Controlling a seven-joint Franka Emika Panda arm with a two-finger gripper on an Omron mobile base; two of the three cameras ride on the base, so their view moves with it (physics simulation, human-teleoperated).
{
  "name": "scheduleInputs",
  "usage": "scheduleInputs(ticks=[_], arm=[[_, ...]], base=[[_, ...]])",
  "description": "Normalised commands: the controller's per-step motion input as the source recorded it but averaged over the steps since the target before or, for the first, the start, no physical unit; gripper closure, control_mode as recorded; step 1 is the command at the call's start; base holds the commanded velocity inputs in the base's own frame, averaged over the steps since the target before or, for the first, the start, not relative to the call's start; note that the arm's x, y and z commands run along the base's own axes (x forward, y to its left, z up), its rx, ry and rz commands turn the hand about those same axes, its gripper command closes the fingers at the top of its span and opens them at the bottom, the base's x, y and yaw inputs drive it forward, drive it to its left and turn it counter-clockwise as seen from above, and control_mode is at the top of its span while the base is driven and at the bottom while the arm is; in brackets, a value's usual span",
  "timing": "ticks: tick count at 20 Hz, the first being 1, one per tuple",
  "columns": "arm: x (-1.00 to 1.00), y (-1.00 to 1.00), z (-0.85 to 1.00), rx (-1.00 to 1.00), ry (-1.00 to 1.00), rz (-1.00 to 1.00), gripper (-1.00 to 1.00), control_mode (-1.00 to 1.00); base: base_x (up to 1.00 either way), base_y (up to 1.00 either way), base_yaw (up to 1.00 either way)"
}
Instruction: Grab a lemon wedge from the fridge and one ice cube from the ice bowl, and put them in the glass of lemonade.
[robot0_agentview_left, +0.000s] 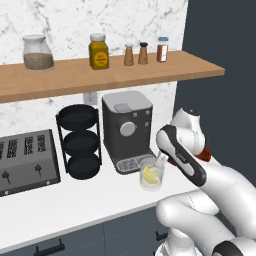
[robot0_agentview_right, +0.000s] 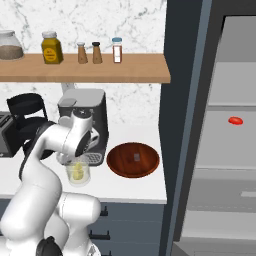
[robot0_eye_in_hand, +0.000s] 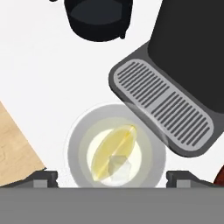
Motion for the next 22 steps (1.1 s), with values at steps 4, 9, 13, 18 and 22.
scheduleInputs(ticks=[4, 9, 13, 18, 22], arm=[[-0.17, -0.49, 0.1, 0.1, -0.06, 0.0, -1.0, -1.0], [-0.12, -0.62, 0.02, 0.1, -0.03, 0.0, -1.0, -1.0], [-0.09, -0.56, 0.01, 0.09, 0.0, -0.04, -1.0, -1.0], [-0.01, -0.21, 0.65, 0.01, 0.11, -0.1, -1.0, -1.0], [-0.36, 0.0, 0.97, -0.04, 0.26, -0.24, -1.0, -1.0]], base=[[0.0, 0.0, 0.0], [0.0, 0.0, 0.0], [0.0, 0.0, 0.0], [0.0, 0.0, 0.0], [0.0, 0.0, 0.0]])
